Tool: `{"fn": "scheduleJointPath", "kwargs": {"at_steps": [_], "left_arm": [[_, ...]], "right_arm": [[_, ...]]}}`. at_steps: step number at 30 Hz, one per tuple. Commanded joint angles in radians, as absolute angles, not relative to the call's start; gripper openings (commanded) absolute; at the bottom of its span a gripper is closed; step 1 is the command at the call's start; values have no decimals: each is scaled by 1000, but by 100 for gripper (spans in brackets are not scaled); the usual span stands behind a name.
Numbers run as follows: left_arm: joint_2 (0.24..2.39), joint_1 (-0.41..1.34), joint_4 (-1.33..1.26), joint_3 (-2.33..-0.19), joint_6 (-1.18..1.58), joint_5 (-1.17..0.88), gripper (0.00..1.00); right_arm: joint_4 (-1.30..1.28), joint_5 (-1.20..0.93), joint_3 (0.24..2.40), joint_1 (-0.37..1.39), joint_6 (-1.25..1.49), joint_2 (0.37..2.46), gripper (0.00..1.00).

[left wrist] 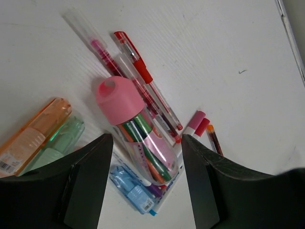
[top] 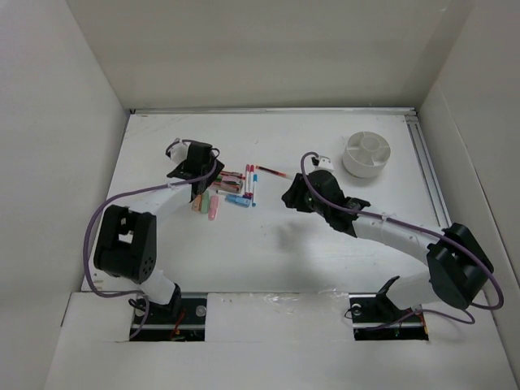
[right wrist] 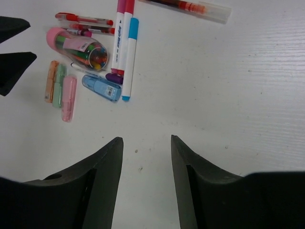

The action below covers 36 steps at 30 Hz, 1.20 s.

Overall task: Sort the stationery into containers
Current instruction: Pick up the stationery from the center of the board.

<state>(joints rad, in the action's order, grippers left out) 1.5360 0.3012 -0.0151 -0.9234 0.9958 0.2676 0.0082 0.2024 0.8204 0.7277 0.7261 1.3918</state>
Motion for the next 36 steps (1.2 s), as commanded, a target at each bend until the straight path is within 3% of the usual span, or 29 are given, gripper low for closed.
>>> {"fn": "scheduleJointPath", "kwargs": {"at_steps": [1, 8, 17, 36], "left_arm": [[1581, 301, 67, -1055, 1055, 261, 56], [1657, 301, 198, -1158, 1101, 311, 56], [1666, 261, 230, -1140, 1111, 290, 56], [1739, 261, 201, -1123, 1078, 215, 57]], "right_arm": [[54, 175, 850, 733, 709, 1365, 51], [54, 154, 850, 733, 709, 1355, 52], [44, 130, 859, 733, 709, 1355, 66], [35, 107, 868, 742, 699, 1374, 71]]}}
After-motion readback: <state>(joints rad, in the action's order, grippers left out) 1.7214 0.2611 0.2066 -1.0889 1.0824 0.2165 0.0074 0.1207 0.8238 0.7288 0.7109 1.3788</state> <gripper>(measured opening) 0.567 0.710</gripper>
